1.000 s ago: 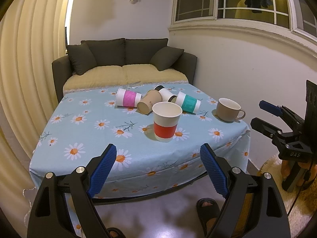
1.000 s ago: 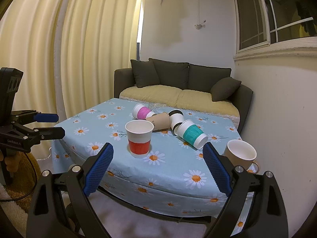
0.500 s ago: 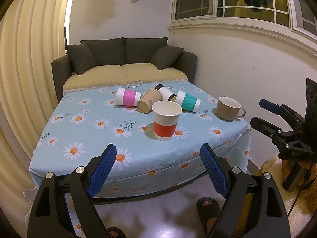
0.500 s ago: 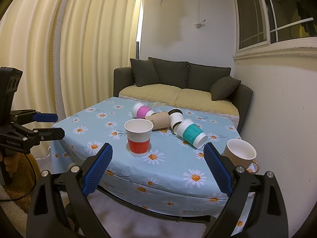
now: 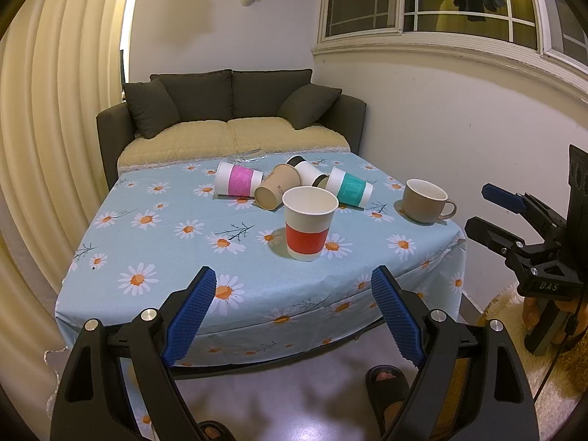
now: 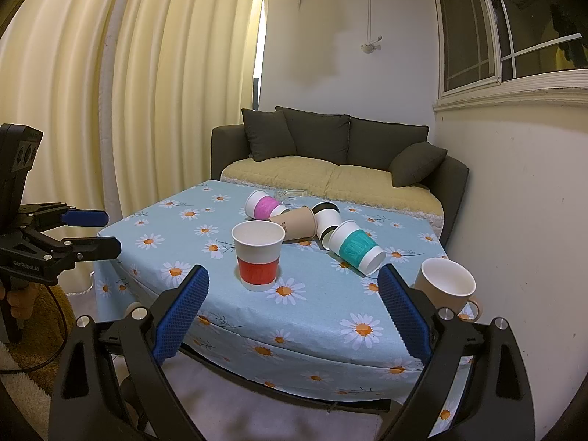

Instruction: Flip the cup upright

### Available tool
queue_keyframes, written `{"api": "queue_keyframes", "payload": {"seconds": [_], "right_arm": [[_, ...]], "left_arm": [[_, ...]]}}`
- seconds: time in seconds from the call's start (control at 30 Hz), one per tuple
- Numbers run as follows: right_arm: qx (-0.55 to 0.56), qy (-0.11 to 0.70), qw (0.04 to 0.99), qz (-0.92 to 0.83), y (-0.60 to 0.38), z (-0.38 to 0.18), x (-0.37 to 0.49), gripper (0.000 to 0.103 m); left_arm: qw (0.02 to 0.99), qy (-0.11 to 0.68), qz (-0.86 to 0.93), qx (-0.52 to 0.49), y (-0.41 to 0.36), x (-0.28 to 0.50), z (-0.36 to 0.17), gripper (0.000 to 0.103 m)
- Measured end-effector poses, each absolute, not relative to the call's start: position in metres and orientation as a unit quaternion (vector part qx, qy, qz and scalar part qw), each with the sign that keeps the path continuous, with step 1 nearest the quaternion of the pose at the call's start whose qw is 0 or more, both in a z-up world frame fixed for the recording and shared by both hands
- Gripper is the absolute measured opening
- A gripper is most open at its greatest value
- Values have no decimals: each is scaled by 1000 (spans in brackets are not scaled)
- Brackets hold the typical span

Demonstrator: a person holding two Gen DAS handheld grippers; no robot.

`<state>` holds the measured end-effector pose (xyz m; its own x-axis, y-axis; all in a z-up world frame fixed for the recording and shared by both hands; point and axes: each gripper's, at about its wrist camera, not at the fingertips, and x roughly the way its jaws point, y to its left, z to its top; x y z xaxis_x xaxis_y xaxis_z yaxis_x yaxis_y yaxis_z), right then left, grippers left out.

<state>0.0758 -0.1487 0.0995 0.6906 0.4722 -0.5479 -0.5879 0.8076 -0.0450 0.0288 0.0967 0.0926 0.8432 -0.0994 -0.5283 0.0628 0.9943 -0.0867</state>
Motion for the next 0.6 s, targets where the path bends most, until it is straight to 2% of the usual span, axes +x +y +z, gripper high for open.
{"api": "queue_keyframes", "payload": {"seconds": [0.6], "right_arm": [[-110,267,913,289,-150,98,76,92]], "left_arm": [[959,277,-43,-33,97,29,92,84]]}}
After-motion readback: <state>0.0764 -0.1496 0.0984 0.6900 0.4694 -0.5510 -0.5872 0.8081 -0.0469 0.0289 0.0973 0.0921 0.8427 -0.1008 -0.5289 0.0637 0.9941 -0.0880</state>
